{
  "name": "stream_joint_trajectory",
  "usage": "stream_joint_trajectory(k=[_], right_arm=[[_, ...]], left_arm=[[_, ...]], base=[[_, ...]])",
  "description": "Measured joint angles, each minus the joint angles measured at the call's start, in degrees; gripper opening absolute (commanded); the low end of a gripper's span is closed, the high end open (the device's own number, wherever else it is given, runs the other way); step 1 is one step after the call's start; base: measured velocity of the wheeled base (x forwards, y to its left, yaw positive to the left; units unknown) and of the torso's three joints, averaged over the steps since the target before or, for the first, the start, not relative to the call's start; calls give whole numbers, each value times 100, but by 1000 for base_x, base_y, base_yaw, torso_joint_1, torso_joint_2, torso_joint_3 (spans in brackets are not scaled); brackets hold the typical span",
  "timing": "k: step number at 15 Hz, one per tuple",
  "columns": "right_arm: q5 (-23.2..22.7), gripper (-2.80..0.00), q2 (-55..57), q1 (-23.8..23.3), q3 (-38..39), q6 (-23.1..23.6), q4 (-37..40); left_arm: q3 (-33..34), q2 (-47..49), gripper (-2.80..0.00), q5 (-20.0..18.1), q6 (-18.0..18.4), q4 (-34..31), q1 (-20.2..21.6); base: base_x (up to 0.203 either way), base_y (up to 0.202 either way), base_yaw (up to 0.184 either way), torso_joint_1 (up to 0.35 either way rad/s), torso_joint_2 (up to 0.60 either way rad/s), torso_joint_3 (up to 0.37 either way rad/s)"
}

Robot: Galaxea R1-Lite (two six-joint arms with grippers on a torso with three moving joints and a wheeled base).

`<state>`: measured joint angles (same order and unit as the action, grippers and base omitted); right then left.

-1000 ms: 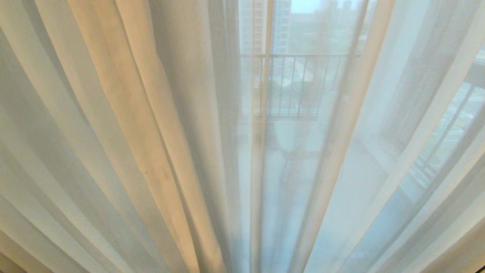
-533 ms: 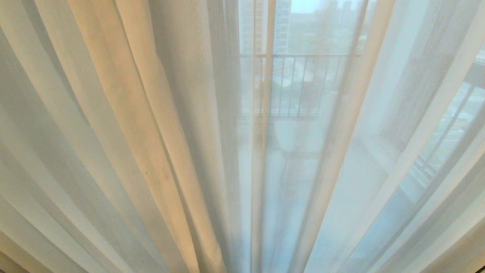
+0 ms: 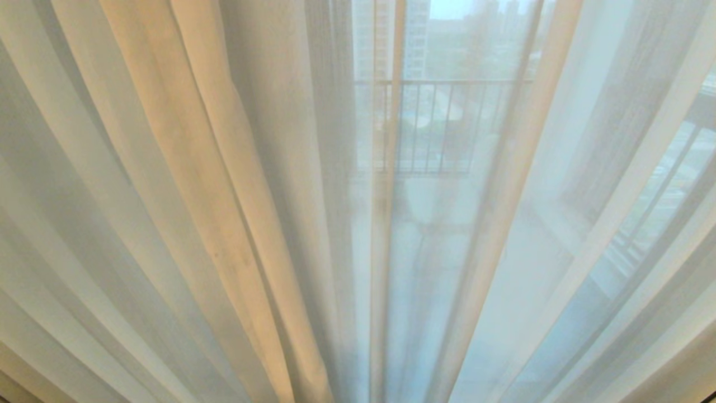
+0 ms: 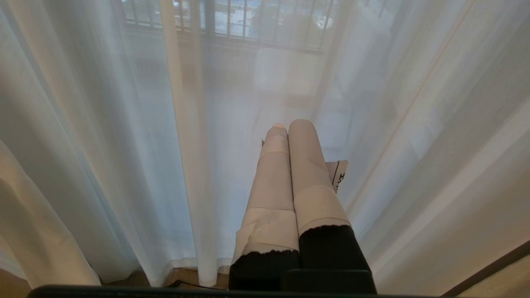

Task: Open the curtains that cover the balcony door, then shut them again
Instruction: Close the outer curtains on both sides

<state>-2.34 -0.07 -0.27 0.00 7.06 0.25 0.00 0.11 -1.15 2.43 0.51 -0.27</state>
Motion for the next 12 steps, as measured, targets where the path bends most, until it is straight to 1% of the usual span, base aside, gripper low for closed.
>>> stream_joint_trajectory(k=[12], right_arm=[[4, -280, 0, 0, 0, -2, 0]], left_arm=[[0, -1, -280, 20, -30, -4, 2]], base=[[0, 0, 0, 0, 0, 0]])
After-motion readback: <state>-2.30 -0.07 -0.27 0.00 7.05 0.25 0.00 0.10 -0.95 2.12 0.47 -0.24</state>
